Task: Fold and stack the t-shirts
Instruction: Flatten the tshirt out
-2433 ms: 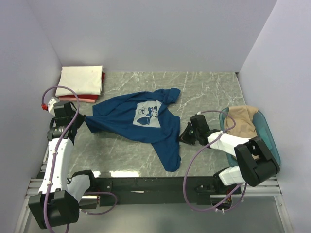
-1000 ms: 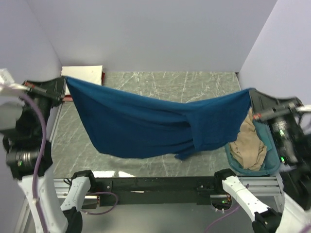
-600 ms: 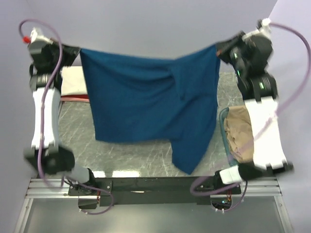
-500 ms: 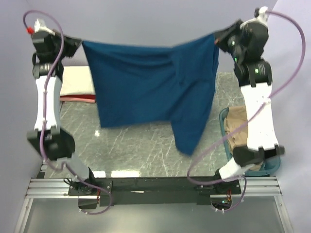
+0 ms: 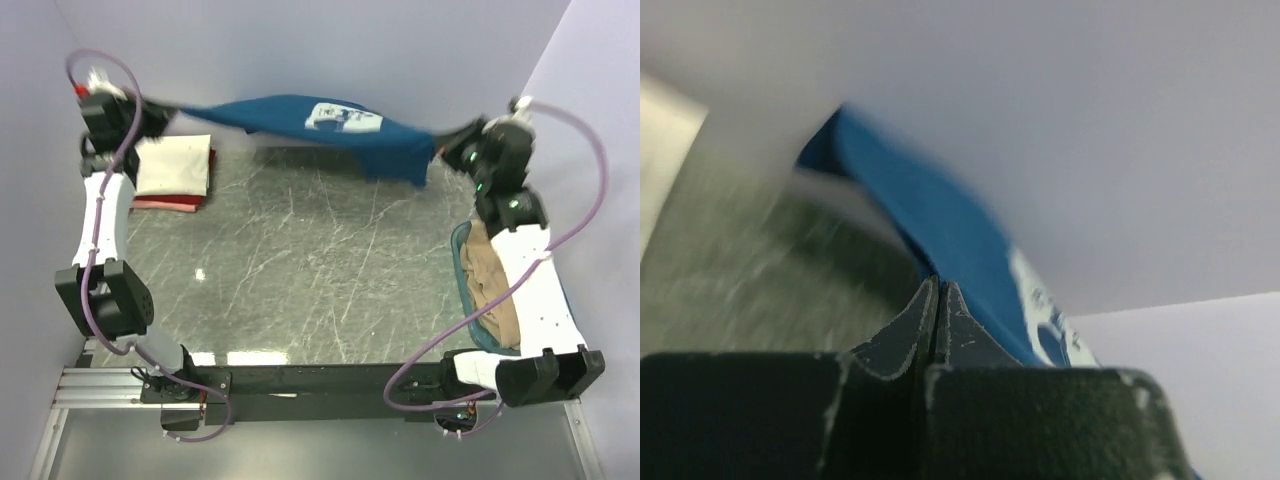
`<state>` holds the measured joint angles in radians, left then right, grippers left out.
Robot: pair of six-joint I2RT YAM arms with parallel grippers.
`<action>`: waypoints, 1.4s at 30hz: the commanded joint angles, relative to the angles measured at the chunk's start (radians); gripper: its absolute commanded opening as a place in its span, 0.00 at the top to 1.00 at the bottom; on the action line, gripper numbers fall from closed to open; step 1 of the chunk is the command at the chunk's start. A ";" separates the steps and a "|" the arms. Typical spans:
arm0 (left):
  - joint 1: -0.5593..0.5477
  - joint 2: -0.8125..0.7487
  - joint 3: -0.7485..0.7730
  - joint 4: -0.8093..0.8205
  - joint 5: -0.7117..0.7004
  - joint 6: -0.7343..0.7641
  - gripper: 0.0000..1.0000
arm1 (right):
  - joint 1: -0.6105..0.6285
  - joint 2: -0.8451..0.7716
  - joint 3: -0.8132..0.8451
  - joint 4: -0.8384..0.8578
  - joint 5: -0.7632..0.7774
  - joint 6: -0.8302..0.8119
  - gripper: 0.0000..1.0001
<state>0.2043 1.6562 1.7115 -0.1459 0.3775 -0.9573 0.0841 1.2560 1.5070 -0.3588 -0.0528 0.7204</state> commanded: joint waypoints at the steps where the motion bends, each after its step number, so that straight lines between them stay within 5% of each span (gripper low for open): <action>1: 0.004 -0.045 -0.270 0.072 0.015 -0.015 0.99 | -0.007 -0.049 -0.303 0.098 -0.055 0.065 1.00; 5: 0.004 -0.079 -0.573 0.129 -0.014 -0.061 0.96 | -0.012 -0.014 -0.524 0.139 -0.102 0.082 0.94; 8: 0.003 -0.076 -0.807 0.199 -0.028 -0.095 0.84 | -0.012 0.045 -0.637 0.152 -0.128 0.057 0.67; 14: -0.009 -0.174 -0.995 0.168 -0.110 -0.126 0.47 | -0.010 0.017 -0.815 0.176 -0.122 0.025 0.50; 17: -0.025 -0.264 -1.040 0.112 -0.213 -0.109 0.41 | 0.003 -0.041 -0.895 0.181 -0.104 0.024 0.50; 27: -0.115 -0.308 -1.078 0.046 -0.374 -0.113 0.41 | 0.203 -0.234 -0.972 0.150 0.094 0.122 0.49; 37: -0.253 -0.181 -0.988 0.009 -0.614 -0.147 0.45 | 0.192 -0.245 -0.913 0.072 0.162 0.071 0.50; 42: -0.270 -0.136 -0.983 0.054 -0.615 -0.158 0.54 | 0.123 -0.218 -0.890 0.070 0.131 0.050 0.50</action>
<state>-0.0605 1.4971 0.6949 -0.1173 -0.1894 -1.0988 0.2413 1.0260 0.5591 -0.2852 0.0608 0.7963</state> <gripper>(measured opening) 0.475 0.500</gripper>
